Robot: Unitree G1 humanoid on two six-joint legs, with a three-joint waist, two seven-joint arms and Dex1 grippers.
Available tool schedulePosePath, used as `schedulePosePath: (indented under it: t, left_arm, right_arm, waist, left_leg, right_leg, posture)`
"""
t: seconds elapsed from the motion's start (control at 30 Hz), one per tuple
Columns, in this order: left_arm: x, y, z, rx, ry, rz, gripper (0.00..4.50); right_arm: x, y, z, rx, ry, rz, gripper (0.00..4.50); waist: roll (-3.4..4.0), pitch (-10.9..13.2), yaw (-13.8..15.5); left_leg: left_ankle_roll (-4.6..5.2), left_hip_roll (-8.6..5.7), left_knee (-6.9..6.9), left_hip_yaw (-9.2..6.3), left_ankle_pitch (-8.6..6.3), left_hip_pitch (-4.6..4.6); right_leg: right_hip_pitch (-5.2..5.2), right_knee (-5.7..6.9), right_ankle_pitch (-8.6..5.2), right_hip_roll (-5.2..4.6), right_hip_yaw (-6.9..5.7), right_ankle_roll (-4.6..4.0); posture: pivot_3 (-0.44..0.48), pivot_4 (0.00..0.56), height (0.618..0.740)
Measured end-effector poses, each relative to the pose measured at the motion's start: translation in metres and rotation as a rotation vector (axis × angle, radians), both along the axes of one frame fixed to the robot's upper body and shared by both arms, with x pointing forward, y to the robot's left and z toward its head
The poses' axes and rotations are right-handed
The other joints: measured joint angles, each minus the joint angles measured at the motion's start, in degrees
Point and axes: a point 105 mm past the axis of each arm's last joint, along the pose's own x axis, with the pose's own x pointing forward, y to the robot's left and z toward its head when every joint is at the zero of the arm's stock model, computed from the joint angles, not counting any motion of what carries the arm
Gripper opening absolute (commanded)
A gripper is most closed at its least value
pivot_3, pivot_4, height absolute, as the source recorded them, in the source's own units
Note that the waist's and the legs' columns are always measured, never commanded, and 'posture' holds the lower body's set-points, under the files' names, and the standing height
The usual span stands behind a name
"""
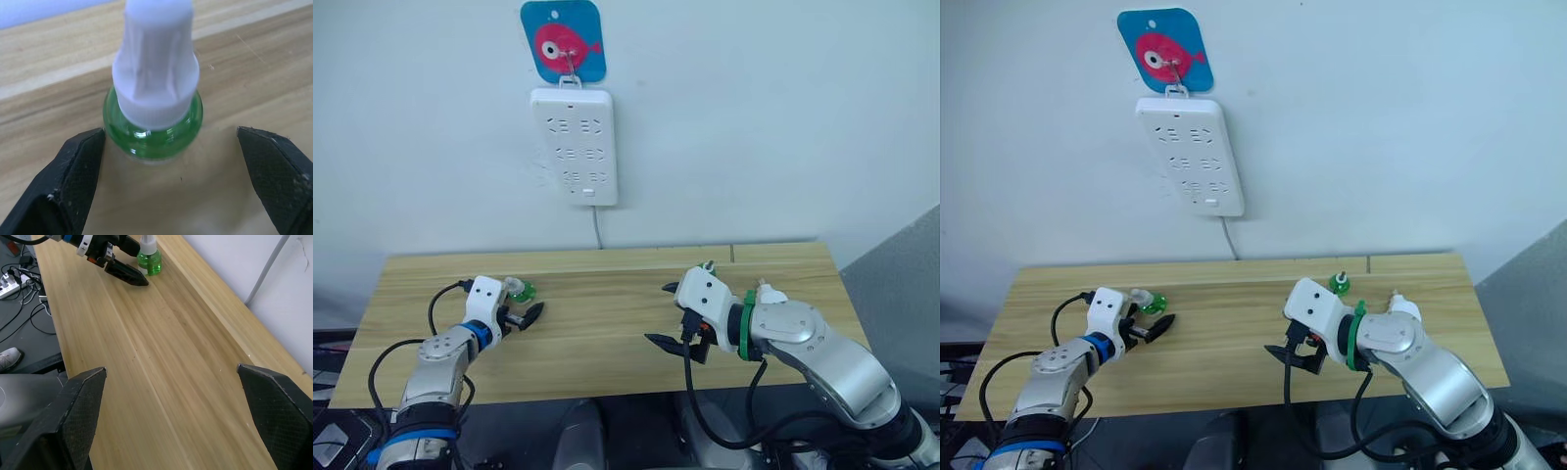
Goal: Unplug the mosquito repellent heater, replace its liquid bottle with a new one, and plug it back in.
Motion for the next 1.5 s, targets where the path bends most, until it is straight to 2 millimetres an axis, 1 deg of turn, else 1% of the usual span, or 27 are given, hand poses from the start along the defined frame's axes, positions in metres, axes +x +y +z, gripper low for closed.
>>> schedulePosePath:
  t: [0.2, 0.47, 0.57, 0.73, 0.77, 0.87, 0.97, 1.03, 1.07, 1.17, 1.27, 1.33, 1.4, 1.43, 1.5]
  left_arm:
    - [0.002, 0.0, -0.001, 0.011, -0.016, -0.008, 4.5]
    - [0.013, 0.0, 0.002, 0.013, -0.05, -0.005, 4.5]
    - [0.013, -0.001, 0.002, 0.012, -0.056, -0.012, 3.93]
    - [0.005, 0.0, -0.002, 0.016, -0.052, -0.03, 2.44]
    - [0.004, 0.0, -0.002, 0.019, -0.052, -0.033, 2.26]
    - [0.001, 0.001, -0.003, 0.027, -0.05, -0.043, 2.25]
    - [-0.01, -0.001, -0.002, 0.044, -0.038, -0.093, 2.25]
    - [-0.018, -0.01, -0.003, 0.044, -0.019, -0.153, 2.25]
    - [-0.022, -0.018, -0.002, 0.04, -0.009, -0.197, 2.25]
    - [-0.027, -0.046, 0.01, -0.006, 0.001, -0.322, 2.25]
    - [-0.036, -0.083, 0.045, -0.003, -0.006, -0.569, 2.25]
    - [-0.04, -0.104, 0.066, 0.005, -0.017, -0.713, 2.25]
    - [-0.044, -0.121, 0.08, 0.017, -0.014, -0.832, 2.25]
    - [-0.045, -0.126, 0.083, 0.025, -0.012, -0.868, 2.25]
    - [-0.048, -0.133, 0.087, 0.046, 0.013, -0.946, 2.25]
  right_arm:
    - [-0.002, 0.0, 0.0, 0.003, 0.012, -0.006, 4.46]
    - [-0.005, -0.001, -0.003, 0.0, 0.027, -0.018, 4.46]
    - [-0.007, -0.001, -0.004, -0.002, 0.035, -0.015, 4.5]
    - [-0.007, -0.002, -0.004, -0.004, 0.038, -0.017, 4.5]
    - [-0.007, -0.002, -0.004, -0.003, 0.037, -0.018, 4.5]
    - [-0.006, -0.002, -0.004, -0.001, 0.031, -0.026, 4.5]
    - [-0.005, -0.003, -0.003, 0.001, 0.027, -0.03, 4.5]
    - [-0.004, -0.003, -0.004, 0.001, 0.028, -0.033, 4.5]
    - [-0.004, -0.003, -0.004, 0.005, 0.026, -0.034, 4.5]
    - [0.001, -0.006, -0.003, 0.016, 0.02, -0.045, 4.5]
    - [0.005, -0.01, 0.001, 0.043, 0.025, -0.042, 4.5]
    - [0.006, -0.008, 0.005, 0.06, 0.037, -0.011, 4.5]
    - [0.008, -0.002, 0.012, 0.09, 0.05, 0.029, 4.5]
    - [0.009, 0.0, 0.016, 0.103, 0.046, 0.039, 4.5]
    - [0.01, 0.006, 0.023, 0.132, 0.058, 0.069, 4.5]
  waist:
    - [0.01, 0.09, -0.24]
    - [0.04, 0.37, -0.45]
    - [0.06, 0.38, -0.64]
    - [0.06, 0.37, -1.21]
    - [0.06, 0.37, -1.24]
    - [0.06, 0.37, -1.29]
    - [0.06, 0.37, -1.4]
    - [0.06, 0.37, -1.36]
    - [0.05, 0.37, -1.33]
    - [0.02, 0.35, -0.88]
    - [-0.05, 0.28, -0.83]
    - [-0.04, 0.23, -1.02]
    - [-0.08, 0.18, -1.28]
    - [-0.07, 0.17, -1.47]
    - [-0.09, 0.03, -1.75]
  left_leg:
    - [0.0, 0.0, -0.03, -0.01, 0.0, 0.0]
    - [0.0, -0.01, -0.05, 0.05, 0.01, -0.03]
    - [0.0, 0.0, -0.13, 0.05, 0.0, -0.06]
    - [0.01, -0.01, -0.26, 0.06, 0.0, -0.05]
    - [0.01, 0.0, -0.28, 0.05, 0.0, -0.04]
    - [0.0, 0.01, -0.31, 0.04, 0.0, -0.04]
    - [0.0, 0.02, -0.41, 0.08, 0.0, -0.04]
    - [-0.01, 0.01, -0.46, 0.06, 0.01, -0.04]
    - [-0.01, 0.02, -0.49, 0.04, 0.01, -0.06]
    - [-0.03, 0.0, -0.5, -0.11, 0.02, -0.15]
    - [-0.06, -0.02, -0.49, -0.15, 0.04, -0.2]
    - [-0.06, -0.03, -0.49, -0.14, 0.04, -0.18]
    - [-0.05, -0.06, -0.49, -0.13, 0.05, -0.18]
    - [-0.05, -0.07, -0.49, -0.11, 0.05, -0.18]
    - [-0.05, -0.08, -0.49, -0.09, 0.04, -0.18]
  right_leg:
    - [0.01, -0.03, 0.01, -0.09, 0.0, 0.08]
    - [0.04, -0.28, 0.06, -0.09, 0.03, 0.23]
    - [0.04, -0.39, 0.08, -0.09, 0.02, 0.26]
    - [0.03, -0.43, 0.1, -0.18, 0.04, 0.27]
    - [0.03, -0.43, 0.1, -0.19, 0.03, 0.28]
    - [0.02, -0.44, 0.1, -0.19, 0.03, 0.28]
    - [0.0, -0.48, 0.1, -0.23, 0.08, 0.28]
    - [-0.01, -0.48, 0.12, -0.25, 0.07, 0.24]
    - [-0.04, -0.49, 0.14, -0.26, 0.06, 0.21]
    - [-0.05, -0.49, 0.15, -0.27, -0.04, 0.18]
    - [-0.07, -0.5, 0.24, -0.27, -0.11, 0.02]
    - [-0.06, -0.49, 0.25, -0.24, -0.11, 0.02]
    - [-0.06, -0.48, 0.26, -0.15, -0.15, 0.0]
    - [-0.07, -0.48, 0.26, -0.14, -0.15, 0.0]
    - [-0.1, -0.47, 0.27, -0.14, -0.15, -0.02]
  posture:
    - [-0.195, 0.298, 0.74]
    - [-0.2, 0.305, 0.74]
    - [-0.201, 0.304, 0.74]
    - [-0.195, 0.296, 0.74]
    - [-0.192, 0.294, 0.74]
    - [-0.19, 0.285, 0.74]
    - [-0.179, 0.272, 0.74]
    - [-0.174, 0.266, 0.74]
    - [-0.169, 0.256, 0.74]
    - [-0.163, 0.234, 0.74]
    - [-0.166, 0.205, 0.74]
    - [-0.168, 0.189, 0.74]
    - [-0.168, 0.184, 0.74]
    - [-0.171, 0.168, 0.74]
    - [-0.174, 0.154, 0.74]
